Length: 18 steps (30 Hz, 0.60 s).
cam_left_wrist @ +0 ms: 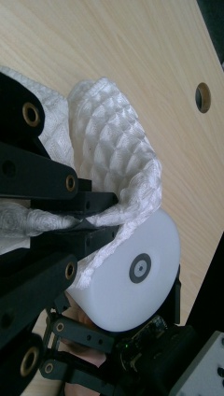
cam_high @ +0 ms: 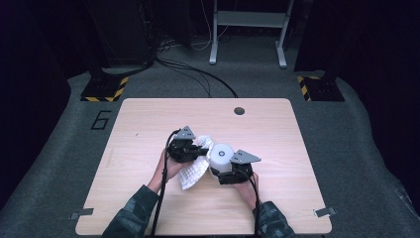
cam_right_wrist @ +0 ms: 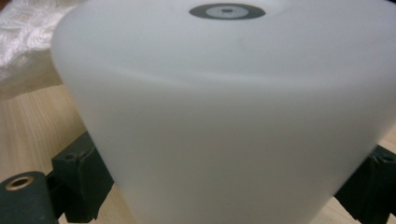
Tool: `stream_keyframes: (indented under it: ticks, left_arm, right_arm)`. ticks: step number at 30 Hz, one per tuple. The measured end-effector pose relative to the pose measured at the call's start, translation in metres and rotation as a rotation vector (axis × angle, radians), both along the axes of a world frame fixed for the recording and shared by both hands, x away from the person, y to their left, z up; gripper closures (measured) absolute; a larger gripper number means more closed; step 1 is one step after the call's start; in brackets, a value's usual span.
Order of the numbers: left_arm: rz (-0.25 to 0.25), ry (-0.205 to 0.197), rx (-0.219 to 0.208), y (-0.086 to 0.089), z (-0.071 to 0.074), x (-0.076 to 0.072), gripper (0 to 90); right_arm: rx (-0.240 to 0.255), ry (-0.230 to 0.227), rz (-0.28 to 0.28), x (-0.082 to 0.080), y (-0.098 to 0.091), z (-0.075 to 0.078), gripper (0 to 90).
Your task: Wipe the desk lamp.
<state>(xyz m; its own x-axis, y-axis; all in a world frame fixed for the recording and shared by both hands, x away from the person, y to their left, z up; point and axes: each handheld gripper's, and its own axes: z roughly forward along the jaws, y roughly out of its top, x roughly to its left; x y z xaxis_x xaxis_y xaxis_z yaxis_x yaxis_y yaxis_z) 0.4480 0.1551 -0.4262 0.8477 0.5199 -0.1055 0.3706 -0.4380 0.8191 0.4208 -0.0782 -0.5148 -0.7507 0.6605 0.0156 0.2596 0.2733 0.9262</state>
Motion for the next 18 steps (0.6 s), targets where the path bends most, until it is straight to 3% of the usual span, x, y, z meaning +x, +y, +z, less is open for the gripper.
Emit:
stream_keyframes:
  ticks: [4, 18]
  left_arm:
    - [0.006, -0.014, 0.01, -0.002, 0.002, -0.001, 84.3]
    - [0.02, 0.038, -0.028, 0.002, -0.016, 0.006, 84.5]
  right_arm:
    - [0.0, 0.0, 0.0, 0.0, 0.0, 0.0, 8.0]
    - [0.0, 0.0, -0.001, 0.0, 0.0, 0.0, 8.0]
